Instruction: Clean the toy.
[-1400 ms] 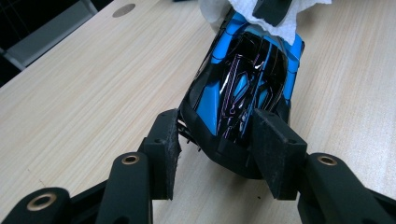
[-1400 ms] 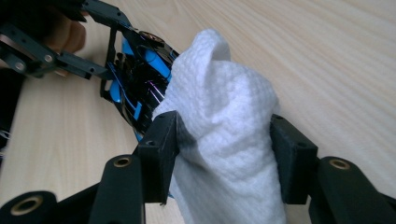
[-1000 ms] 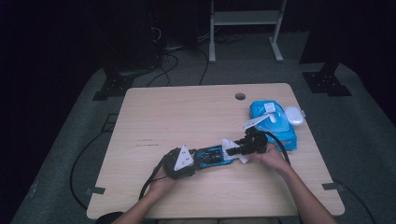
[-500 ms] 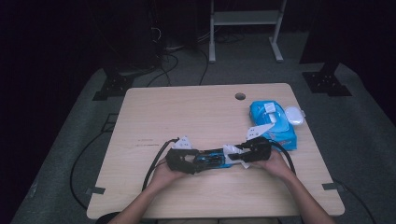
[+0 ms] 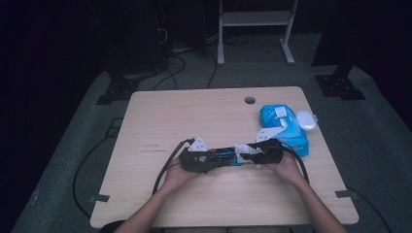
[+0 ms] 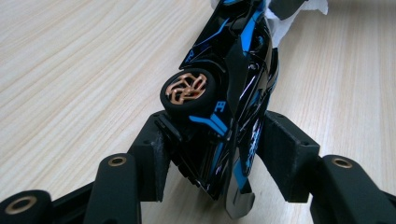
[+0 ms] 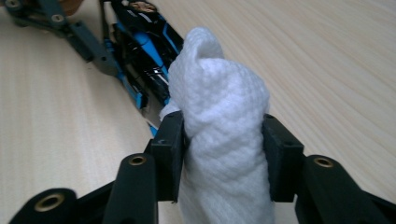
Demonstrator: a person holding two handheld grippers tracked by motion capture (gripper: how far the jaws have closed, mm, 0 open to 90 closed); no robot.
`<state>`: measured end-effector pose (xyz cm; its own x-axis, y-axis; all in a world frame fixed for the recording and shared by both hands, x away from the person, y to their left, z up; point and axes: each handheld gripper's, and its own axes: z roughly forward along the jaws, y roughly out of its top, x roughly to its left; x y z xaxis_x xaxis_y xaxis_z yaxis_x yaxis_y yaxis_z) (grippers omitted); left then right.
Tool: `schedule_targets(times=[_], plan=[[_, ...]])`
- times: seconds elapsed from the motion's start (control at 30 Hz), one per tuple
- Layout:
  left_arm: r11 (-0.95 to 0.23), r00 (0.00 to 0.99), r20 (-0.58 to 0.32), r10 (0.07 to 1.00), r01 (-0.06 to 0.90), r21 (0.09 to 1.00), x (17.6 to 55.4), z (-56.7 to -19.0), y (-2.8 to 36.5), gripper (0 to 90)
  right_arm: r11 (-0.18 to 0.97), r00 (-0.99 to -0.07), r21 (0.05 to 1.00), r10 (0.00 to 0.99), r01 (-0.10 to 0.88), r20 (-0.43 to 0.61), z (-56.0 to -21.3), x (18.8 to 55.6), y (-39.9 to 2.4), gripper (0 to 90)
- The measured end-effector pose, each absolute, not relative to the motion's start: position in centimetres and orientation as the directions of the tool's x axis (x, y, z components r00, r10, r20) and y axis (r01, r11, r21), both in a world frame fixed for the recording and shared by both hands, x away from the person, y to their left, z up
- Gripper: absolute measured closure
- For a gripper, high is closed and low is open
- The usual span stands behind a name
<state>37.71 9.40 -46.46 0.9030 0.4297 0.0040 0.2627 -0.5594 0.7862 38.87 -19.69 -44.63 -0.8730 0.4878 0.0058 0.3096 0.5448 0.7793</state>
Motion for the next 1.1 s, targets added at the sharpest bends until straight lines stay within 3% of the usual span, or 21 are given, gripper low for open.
schedule_targets(times=[0.17,0.33,0.47,0.57,0.6,0.63,0.67,0.73,0.9,1.1], plan=[[-0.563,0.897,0.025,0.44,0.254,0.787,37.0,-46.5,9.3,46.0,0.52,-0.86,0.79,0.509,0.325,0.019,-44.3,38.5,-20.3,51.9],[-0.501,0.897,-0.042,0.44,0.284,0.817,37.0,-46.2,10.0,40.0,0.512,-0.855,0.794,0.518,0.328,0.019,-43.9,38.0,-20.8,52.2],[-0.496,0.9,-0.04,0.435,0.276,0.823,36.9,-46.2,10.3,43.7,0.475,-0.847,0.812,0.53,0.34,0.045,-43.3,37.5,-21.3,60.3],[-0.503,0.905,-0.041,0.423,0.272,0.82,36.9,-46.3,10.2,47.3,0.473,-0.843,0.813,0.536,0.339,0.04,-43.0,37.3,-21.2,60.9],[-0.49,0.907,-0.05,0.419,0.272,0.828,36.8,-46.3,10.0,52.3,0.463,-0.844,0.819,0.535,0.338,0.045,-42.7,37.0,-21.0,70.0],[-0.49,0.907,-0.05,0.419,0.272,0.828,36.8,-46.3,10.0,53.2,0.463,-0.844,0.819,0.535,0.338,0.045,-42.7,37.0,-21.0,70.0],[-0.485,0.907,-0.057,0.418,0.276,0.83,36.8,-46.2,9.9,55.5,0.461,-0.843,0.825,0.536,0.327,0.035,-42.5,36.8,-20.5,79.0],[-0.466,0.899,-0.066,0.433,0.286,0.837,36.7,-46.1,9.8,57.3,0.47,-0.844,0.825,0.536,0.313,0.014,-42.2,36.6,-19.6,81.7],[-0.445,0.885,-0.085,0.458,0.311,0.84,36.5,-46.2,9.5,57.6,0.47,-0.838,0.821,0.546,0.325,0.019,-42.2,36.9,-17.8,83.2],[-0.443,0.884,-0.082,0.46,0.308,0.842,36.5,-46.2,9.2,57.6,0.457,-0.869,0.828,0.49,0.325,0.07,-42.6,37.2,-14.3,83.5]])
